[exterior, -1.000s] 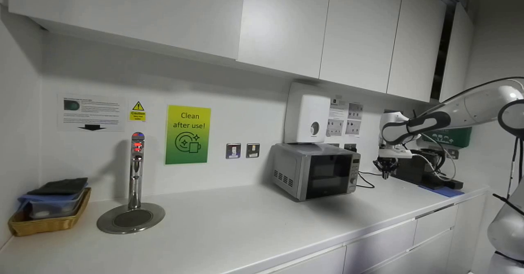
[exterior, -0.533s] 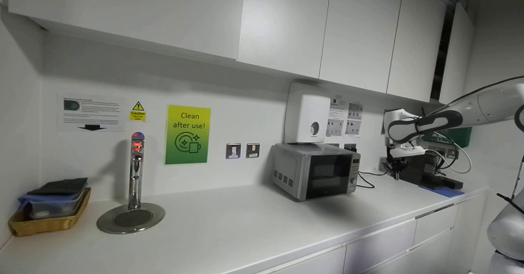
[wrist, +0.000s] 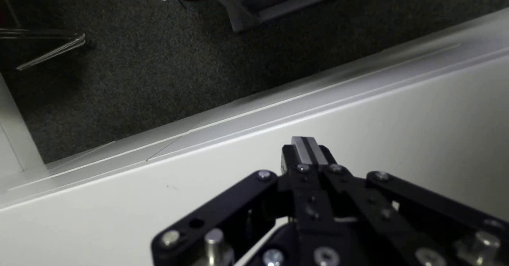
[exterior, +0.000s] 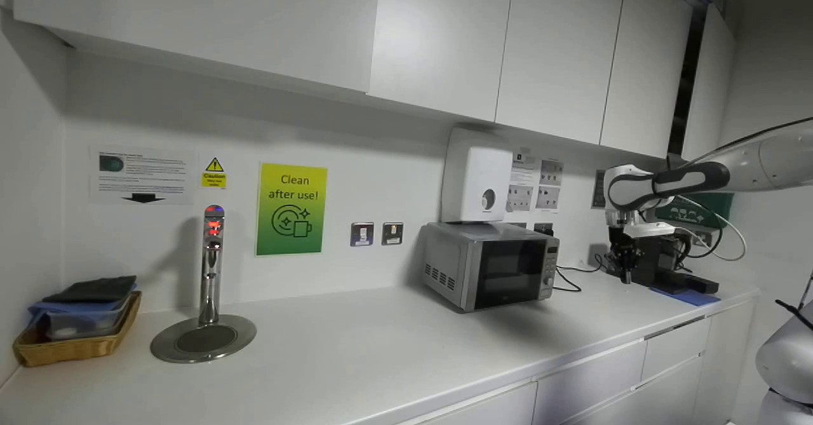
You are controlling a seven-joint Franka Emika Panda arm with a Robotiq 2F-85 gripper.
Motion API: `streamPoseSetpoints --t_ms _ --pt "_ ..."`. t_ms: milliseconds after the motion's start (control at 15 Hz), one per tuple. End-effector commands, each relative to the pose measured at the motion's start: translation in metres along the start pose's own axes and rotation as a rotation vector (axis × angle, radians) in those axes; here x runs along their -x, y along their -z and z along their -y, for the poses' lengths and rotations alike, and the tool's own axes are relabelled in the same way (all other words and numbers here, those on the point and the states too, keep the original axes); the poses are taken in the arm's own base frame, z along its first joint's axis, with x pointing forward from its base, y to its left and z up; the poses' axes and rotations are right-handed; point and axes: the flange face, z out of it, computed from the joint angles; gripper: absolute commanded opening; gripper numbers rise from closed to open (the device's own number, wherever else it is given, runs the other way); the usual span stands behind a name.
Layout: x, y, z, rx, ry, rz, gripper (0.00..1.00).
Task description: Press a button on the microwave
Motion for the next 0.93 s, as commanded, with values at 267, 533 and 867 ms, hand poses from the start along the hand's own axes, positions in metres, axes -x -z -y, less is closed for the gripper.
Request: streamPoseSetpoints --t_ms 267,533,867 --pt "0.024 0.022 -0.022 -0.276 0.205 0.017 0.00" --pt "0.021 0.019 -0.025 -0.331 0.275 -0.009 0.00" --pt "0.019 0.017 -0.023 -0.352 0.294 -0.031 0.41"
